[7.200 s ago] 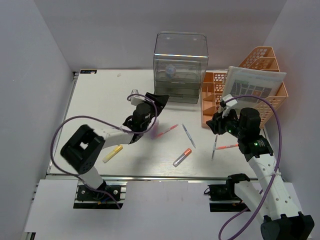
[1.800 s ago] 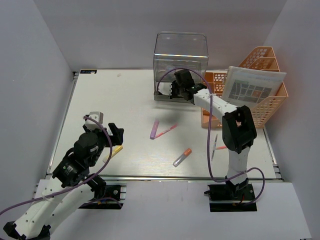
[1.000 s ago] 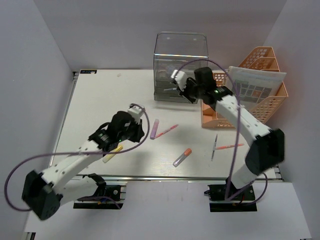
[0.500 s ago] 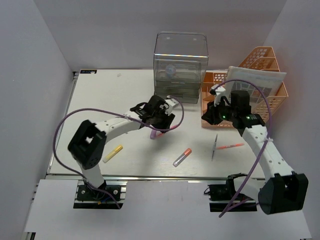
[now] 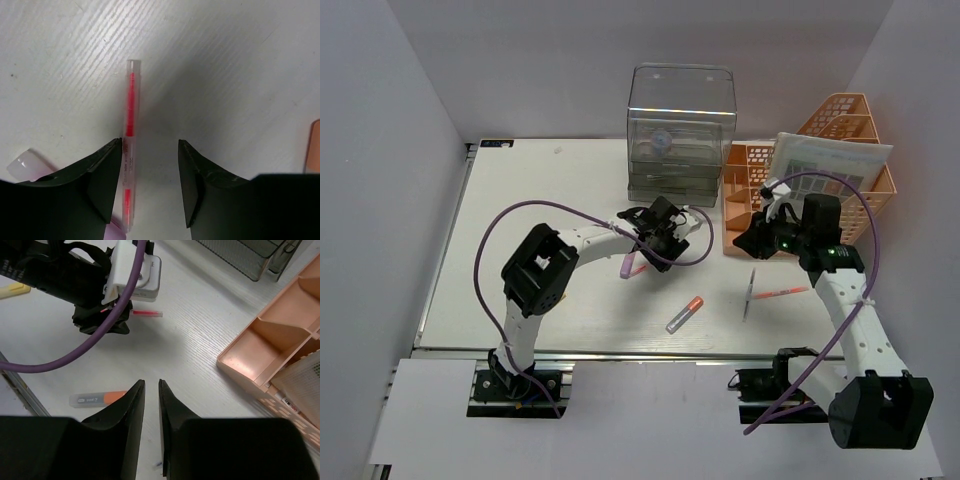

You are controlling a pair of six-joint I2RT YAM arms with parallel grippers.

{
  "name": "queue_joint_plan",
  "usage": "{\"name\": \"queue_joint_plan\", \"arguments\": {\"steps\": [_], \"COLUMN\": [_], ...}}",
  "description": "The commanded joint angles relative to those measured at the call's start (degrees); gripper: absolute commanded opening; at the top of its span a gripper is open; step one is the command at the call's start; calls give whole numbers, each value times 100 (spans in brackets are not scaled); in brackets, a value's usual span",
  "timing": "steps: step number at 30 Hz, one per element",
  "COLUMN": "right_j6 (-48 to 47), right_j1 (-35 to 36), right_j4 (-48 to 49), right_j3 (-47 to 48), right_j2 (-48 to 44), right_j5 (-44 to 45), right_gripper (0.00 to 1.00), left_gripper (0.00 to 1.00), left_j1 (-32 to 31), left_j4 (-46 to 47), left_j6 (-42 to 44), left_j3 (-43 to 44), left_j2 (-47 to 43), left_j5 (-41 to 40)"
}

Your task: Organize the desk

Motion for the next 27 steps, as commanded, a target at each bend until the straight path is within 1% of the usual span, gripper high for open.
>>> {"name": "queue_joint_plan", "arguments": {"steps": [1, 5, 7, 8, 9, 10, 11, 12, 13, 20, 25, 26, 27], "right_j6": [41, 94, 129, 138, 138, 129, 120, 94, 85, 59, 6, -29, -29], "right_j1": [-116, -169, -380, -397, -406, -459, -459, -503, -503, -652, -740, -775, -793], "right_j4": [138, 191, 226, 243, 235, 235, 226, 208, 200, 279, 305, 314, 322], "right_j3": [-70, -114, -140, -158, -175, -184, -193, -210, -211, -404, -492, -501, -535], "right_j2": [-247, -353, -353, -361, -353, -370, -388, -414, -432, -669, -731, -774, -801], "right_j5": [-372, -539, -662, -689, -741, -776, -794, -829, -847, -1005, -996, -988, -988], "right_gripper": [23, 24, 23, 23, 23, 23, 24, 24, 24, 26, 26, 26, 26], "left_gripper": [59, 55, 52, 51, 48, 39, 35, 28, 25, 19, 14, 11, 10], "left_j1": [-28, -80, -80, -80, -80, -80, -80, -80, -80, -80, -80, 50, 51], "left_j4": [-301, -415, -512, -529, -538, -521, -486, -364, -319, 103, 59, 16, -19], "left_j6": [158, 158, 149, 149, 132, 106, 123, 97, 79, -35, 219, 368, 439], "left_j3": [161, 126, 126, 117, 109, 91, 56, -22, -32, 196, 793, 899, 1013], "left_j2": [-12, 40, 76, 102, 137, 137, 129, 76, 50, -284, -319, -311, -302], "left_j5": [-224, -452, -444, -662, -716, -734, -743, -734, -726, -164, -128, -6, 126]}}
